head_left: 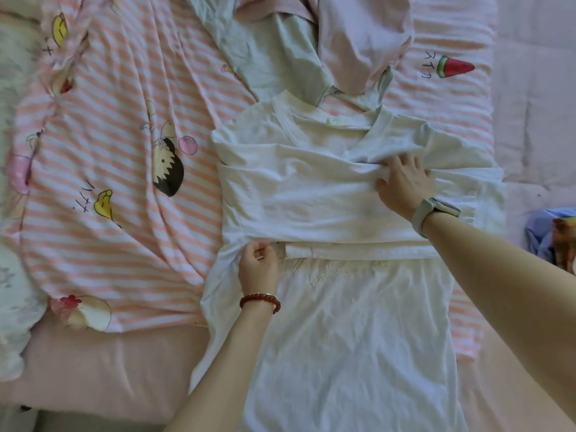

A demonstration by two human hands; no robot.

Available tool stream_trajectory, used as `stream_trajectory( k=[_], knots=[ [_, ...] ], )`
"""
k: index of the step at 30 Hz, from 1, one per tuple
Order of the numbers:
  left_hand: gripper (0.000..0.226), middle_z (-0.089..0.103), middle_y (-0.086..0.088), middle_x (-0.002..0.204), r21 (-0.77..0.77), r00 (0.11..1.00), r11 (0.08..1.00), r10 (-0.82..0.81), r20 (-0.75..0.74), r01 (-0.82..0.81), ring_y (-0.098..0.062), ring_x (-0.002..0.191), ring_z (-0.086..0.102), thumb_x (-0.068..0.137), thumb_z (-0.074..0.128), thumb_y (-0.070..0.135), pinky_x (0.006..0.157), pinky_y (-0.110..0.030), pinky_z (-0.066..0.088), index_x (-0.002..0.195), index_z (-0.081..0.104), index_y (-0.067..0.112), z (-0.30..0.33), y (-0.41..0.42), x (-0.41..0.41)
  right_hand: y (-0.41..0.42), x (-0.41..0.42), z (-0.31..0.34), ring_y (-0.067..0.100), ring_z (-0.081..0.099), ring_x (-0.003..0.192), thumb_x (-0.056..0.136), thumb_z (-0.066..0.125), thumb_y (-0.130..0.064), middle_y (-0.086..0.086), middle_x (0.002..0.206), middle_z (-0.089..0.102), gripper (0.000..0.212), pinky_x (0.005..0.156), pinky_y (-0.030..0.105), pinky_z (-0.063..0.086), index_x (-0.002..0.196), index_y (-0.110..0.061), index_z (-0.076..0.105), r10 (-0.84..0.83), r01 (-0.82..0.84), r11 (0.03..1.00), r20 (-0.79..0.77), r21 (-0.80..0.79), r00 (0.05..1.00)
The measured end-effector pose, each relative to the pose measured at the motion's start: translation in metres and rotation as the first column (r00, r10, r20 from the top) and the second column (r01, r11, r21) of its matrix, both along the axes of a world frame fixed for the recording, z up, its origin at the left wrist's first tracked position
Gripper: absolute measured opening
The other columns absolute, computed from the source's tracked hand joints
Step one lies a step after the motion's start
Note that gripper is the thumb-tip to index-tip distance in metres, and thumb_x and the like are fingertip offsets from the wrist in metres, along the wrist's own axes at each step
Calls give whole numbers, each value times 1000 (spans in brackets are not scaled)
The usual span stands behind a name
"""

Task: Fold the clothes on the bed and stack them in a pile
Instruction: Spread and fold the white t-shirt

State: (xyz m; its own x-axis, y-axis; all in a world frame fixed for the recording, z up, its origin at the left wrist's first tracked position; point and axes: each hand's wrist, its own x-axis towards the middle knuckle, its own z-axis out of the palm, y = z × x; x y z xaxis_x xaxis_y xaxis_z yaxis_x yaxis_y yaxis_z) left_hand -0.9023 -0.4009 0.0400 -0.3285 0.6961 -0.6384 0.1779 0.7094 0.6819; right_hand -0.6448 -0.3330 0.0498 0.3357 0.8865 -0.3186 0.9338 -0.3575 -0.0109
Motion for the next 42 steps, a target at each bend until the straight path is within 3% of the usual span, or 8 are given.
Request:
stream_trajectory(
  k=[4, 8, 11, 15, 20, 26, 35, 42],
  knots=[
    [11, 56, 4, 91, 106, 988, 984, -136, -79, 144, -10, 85, 52, 90, 49, 7, 65, -8, 40, 90, 56, 16, 7, 5, 4, -21, 15, 7, 35, 50, 107, 93, 40, -14, 18, 110, 59, 25, 101, 44, 28, 108, -5, 58, 27, -35, 998, 147, 54, 989],
    [8, 56, 10, 93, 188, 975, 957, -212, -68, 222, 1, 82, 53, 91, 51, 14, 73, -16, 41, 91, 55, 21, 18, 16, 1, -58, -22, 36, 30, 59, 61, 96, 39, -16, 8, 64, 56, 23, 75, 40, 46, 77, -9, 50, 216, -226, 958, 75, 178, 974],
    [11, 57, 6, 97, 63, 968, 987, -156, 195, 146, -16, 91, 61, 91, 56, 25, 76, -34, 49, 100, 50, 24, 28, 29, -4, -103, -60, 55, 31, 58, 56, 98, 41, -24, 7, 65, 59, 24, 54, 32, 41, 85, -11, 56, 387, -382, 922, -199, 66, 900],
    [50, 64, 0, 111, -90, 882, 971, -159, 443, 220, -19, 99, 62, 79, 69, 35, 86, -38, 50, 121, 48, 18, 27, 38, -19, -139, -124, 59, 29, 62, 93, 98, 42, -30, 3, 107, 68, 28, 80, 33, 47, 124, -27, 51, 320, -583, 800, -720, -144, 616],
    [13, 64, -8, 92, -79, 955, 952, -295, 39, 297, -26, 88, 61, 92, 52, 20, 83, -38, 48, 94, 60, 9, 21, 35, -39, -137, -136, 31, 24, 50, 116, 97, 36, -28, 2, 122, 59, 35, 110, 45, 21, 132, -23, 44, 449, -628, 753, -545, -197, 708],
    [22, 51, 1, 71, 49, 950, 952, -295, -100, 301, -17, 70, 48, 96, 41, 18, 67, -28, 37, 83, 52, 5, 28, 22, -60, -115, -125, 15, 27, 49, 114, 92, 50, -24, 5, 133, 48, 43, 89, 39, 42, 134, -21, 44, 477, -488, 871, -347, 61, 808],
    [42, 47, -23, 129, 64, 719, 965, -143, -680, 253, -41, 114, 47, 88, 52, 15, 83, -48, 39, 128, 44, 4, 45, 26, -114, -78, -74, 7, 25, 50, 104, 89, 35, -12, 4, 123, 46, 46, 80, 33, 42, 134, -22, 37, 412, -416, 904, -62, -97, 909],
    [50, 28, -7, 150, 7, 212, 288, -688, -694, 958, -28, 140, 15, 85, 55, 26, 111, -43, 13, 134, 46, 19, 33, 33, -32, -43, -49, 12, 27, 52, 101, 89, 39, 0, 5, 152, 23, 62, 59, 31, 43, 145, -24, 26, 445, -448, 894, -85, -7, 891]
  ],
)
